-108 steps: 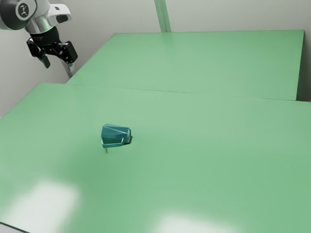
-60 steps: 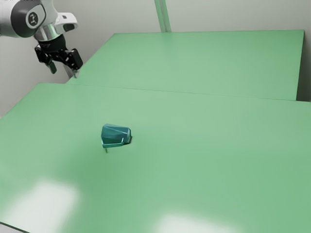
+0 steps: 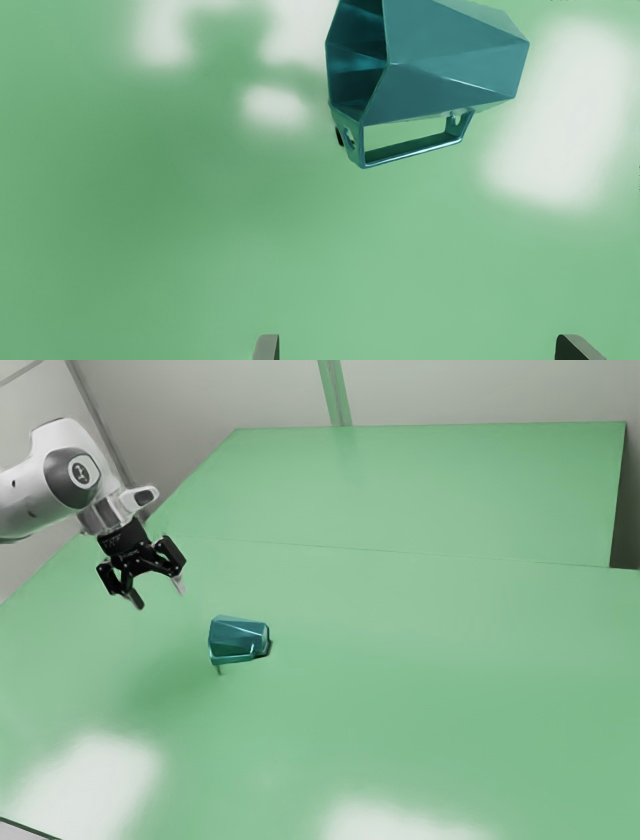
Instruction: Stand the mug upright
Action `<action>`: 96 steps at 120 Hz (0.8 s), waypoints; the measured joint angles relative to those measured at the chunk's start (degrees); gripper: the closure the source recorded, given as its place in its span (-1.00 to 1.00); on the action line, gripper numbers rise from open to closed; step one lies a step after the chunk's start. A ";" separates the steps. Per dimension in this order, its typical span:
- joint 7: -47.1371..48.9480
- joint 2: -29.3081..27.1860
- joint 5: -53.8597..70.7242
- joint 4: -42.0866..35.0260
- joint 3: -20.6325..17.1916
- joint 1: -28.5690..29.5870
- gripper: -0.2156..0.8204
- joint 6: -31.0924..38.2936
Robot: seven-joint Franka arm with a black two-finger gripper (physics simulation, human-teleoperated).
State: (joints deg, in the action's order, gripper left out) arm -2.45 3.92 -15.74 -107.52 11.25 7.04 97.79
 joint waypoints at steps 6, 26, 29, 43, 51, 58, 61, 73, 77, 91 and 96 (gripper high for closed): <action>0.08 1.74 -2.13 -0.10 0.00 0.87 -0.58 0.08; 0.24 6.47 -7.67 0.21 0.00 1.80 -0.58 1.78; 0.25 7.30 -8.64 0.35 0.00 1.86 -0.58 2.28; 0.28 10.41 -12.93 1.00 0.00 1.91 -0.58 4.53; 0.29 11.36 -14.81 1.17 0.00 1.92 -0.58 5.67; 0.31 12.36 -16.35 1.22 0.00 1.93 -0.58 6.47; 0.31 12.91 -16.95 1.24 0.00 1.92 -0.58 6.87; 0.33 15.22 -18.55 2.55 -0.13 1.90 -0.58 8.39; 0.33 16.00 -18.96 2.97 -0.19 1.87 -0.58 8.76; 0.35 17.79 -20.20 3.88 -0.28 1.78 -0.58 10.18; 0.35 18.20 -20.54 3.97 -0.32 1.71 -0.58 10.69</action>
State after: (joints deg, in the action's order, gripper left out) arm -2.10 22.12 -36.28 -103.55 10.93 8.74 108.48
